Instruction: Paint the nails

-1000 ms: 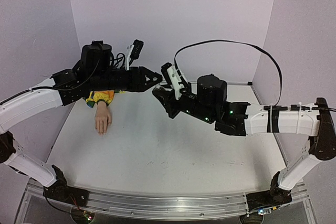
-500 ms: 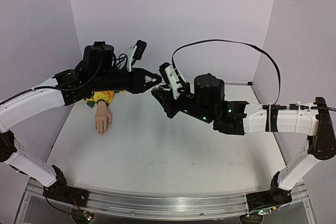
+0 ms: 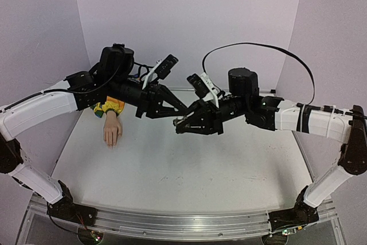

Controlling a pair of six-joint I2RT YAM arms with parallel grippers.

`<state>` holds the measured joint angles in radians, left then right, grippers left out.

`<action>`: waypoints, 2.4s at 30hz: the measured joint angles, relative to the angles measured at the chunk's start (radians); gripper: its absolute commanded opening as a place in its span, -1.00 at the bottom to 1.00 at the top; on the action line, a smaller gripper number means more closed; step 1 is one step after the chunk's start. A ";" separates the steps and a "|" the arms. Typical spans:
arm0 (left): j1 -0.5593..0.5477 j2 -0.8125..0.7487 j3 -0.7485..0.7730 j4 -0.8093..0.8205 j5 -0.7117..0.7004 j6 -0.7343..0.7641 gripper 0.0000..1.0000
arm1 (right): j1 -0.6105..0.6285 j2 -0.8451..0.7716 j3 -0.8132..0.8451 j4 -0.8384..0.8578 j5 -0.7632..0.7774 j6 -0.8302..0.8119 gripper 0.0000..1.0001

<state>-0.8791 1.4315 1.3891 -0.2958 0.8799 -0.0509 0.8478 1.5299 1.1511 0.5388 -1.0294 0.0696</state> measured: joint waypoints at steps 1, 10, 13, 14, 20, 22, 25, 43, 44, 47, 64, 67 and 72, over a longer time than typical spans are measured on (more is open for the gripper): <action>-0.006 0.000 0.004 -0.006 0.027 0.010 -0.68 | 0.004 0.000 0.000 0.000 -0.031 0.006 -1.00; -0.007 -0.069 -0.015 -0.080 -0.051 -0.006 0.96 | 0.001 -0.074 -0.064 0.050 0.098 -0.044 -1.00; 0.005 -0.158 -0.080 -0.088 -0.188 -0.058 0.99 | 0.001 -0.140 -0.097 0.075 0.269 -0.075 -1.00; 0.007 -0.189 -0.103 -0.087 -0.239 -0.083 0.99 | 0.002 -0.149 -0.099 0.084 0.319 -0.079 -1.00; 0.008 -0.248 -0.131 -0.050 -0.515 -0.274 0.71 | 0.086 -0.114 -0.097 0.148 0.781 -0.109 -1.00; 0.010 -0.232 -0.130 -0.034 -0.561 -0.323 0.60 | 0.140 -0.072 -0.087 0.150 0.915 -0.124 -1.00; 0.010 -0.204 -0.130 -0.013 -0.603 -0.364 0.41 | 0.198 -0.004 -0.060 0.149 1.057 -0.138 -1.00; 0.010 -0.151 -0.128 0.016 -0.675 -0.395 -0.29 | 0.262 0.091 0.026 0.158 1.218 -0.160 -1.00; 0.010 -0.148 -0.128 0.018 -0.674 -0.395 -0.31 | 0.263 0.091 0.026 0.158 1.219 -0.160 -1.00; 0.008 -0.140 -0.127 0.018 -0.675 -0.397 -0.52 | 0.264 0.095 0.026 0.158 1.221 -0.160 -1.00; 0.029 -0.104 -0.130 0.065 -0.406 -0.211 -0.99 | 0.161 0.008 -0.017 0.066 0.873 -0.070 -1.00; 0.023 -0.100 -0.145 0.129 -0.228 -0.150 -0.99 | 0.089 -0.053 -0.050 0.045 0.521 -0.013 -1.00; 0.000 -0.100 -0.161 0.167 -0.015 -0.095 -0.93 | 0.057 -0.056 -0.050 0.042 0.137 0.113 -1.00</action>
<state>-0.8795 1.3315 1.2278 -0.1284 0.8646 -0.1459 0.9047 1.4734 1.1011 0.5812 -0.8928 0.1822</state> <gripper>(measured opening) 0.145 0.225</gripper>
